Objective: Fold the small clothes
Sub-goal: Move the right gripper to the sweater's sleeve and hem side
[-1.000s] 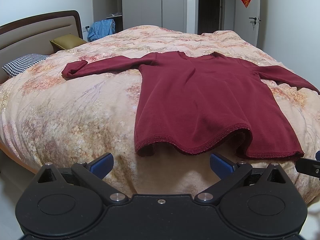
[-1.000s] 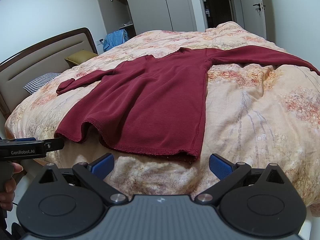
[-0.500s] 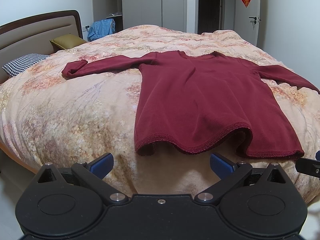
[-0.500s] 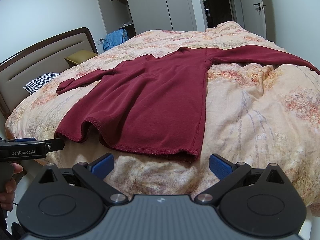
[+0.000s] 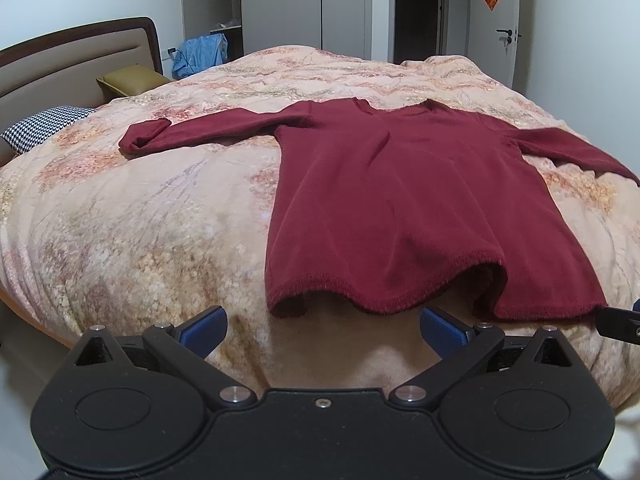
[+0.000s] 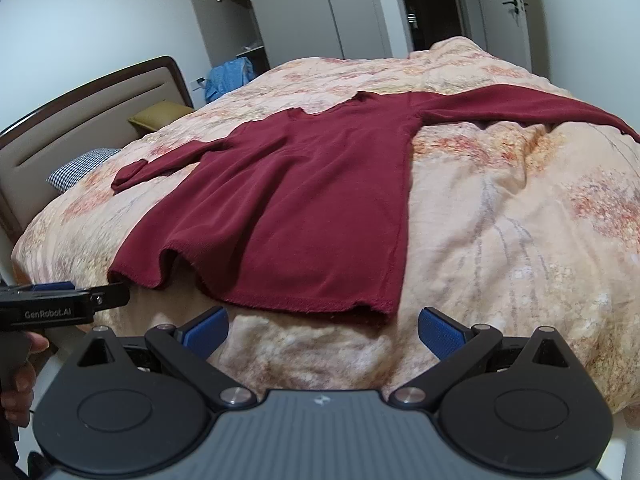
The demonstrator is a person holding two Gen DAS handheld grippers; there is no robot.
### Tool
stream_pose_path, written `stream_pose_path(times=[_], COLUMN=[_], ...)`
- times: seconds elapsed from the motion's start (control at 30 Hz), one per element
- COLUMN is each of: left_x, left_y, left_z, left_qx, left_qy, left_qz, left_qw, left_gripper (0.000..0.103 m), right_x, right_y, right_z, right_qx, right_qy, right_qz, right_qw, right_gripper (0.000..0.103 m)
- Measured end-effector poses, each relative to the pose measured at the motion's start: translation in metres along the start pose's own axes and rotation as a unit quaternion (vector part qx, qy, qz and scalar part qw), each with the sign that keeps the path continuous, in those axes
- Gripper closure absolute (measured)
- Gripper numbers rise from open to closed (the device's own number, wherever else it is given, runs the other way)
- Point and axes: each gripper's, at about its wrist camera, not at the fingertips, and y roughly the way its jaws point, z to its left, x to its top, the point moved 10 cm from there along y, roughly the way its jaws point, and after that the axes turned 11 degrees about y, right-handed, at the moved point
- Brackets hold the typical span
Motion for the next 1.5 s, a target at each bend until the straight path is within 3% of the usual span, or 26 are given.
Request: stream_pose_path(times=[0.43,0.7,0.83,1.07,1.27,1.37,1.5], left_x=[0.067,0.117,0.147,0.202,0.244,0.260,0.267], left_y=[0.032,0.072,0.092,0.124,0.164,0.185,0.216], left_z=[-0.007,-0.002,-0.001,-0.023,-0.058,-0.082,-0.116], left_qx=[0.002,0.014,0.024,0.027,0.001,-0.017,-0.049], left_qy=[0.022,0.020,0.022,0.055,0.070,0.079,0.081], left_qz=[0.006,0.018,0.015,-0.008,-0.031,-0.038,-0.025], left_qw=[0.9997,0.9995,0.9993,0.9981,0.9971,0.9960,0.9952], left_gripper=[0.001,0.001,0.001,0.001,0.001,0.001,0.001], right_x=[0.064,0.115,0.140,0.181,0.214,0.231,0.258], right_y=[0.016,0.041,0.053,0.073,0.091,0.096,0.087], right_z=[-0.014,-0.032,-0.045,-0.076,-0.116,-0.135,-0.178], right_qx=[-0.013,-0.097,-0.115,-0.123,-0.140,-0.127,-0.122], right_qy=[0.026,0.013,0.000,0.015,0.037,0.037,0.071], right_qz=[-0.022,-0.021,-0.035,-0.050,-0.065,-0.089,-0.175], right_qw=[0.999,0.995,0.993,0.991,0.987,0.987,0.974], right_gripper=[0.000,0.000,0.000,0.000,0.000,0.000,0.000])
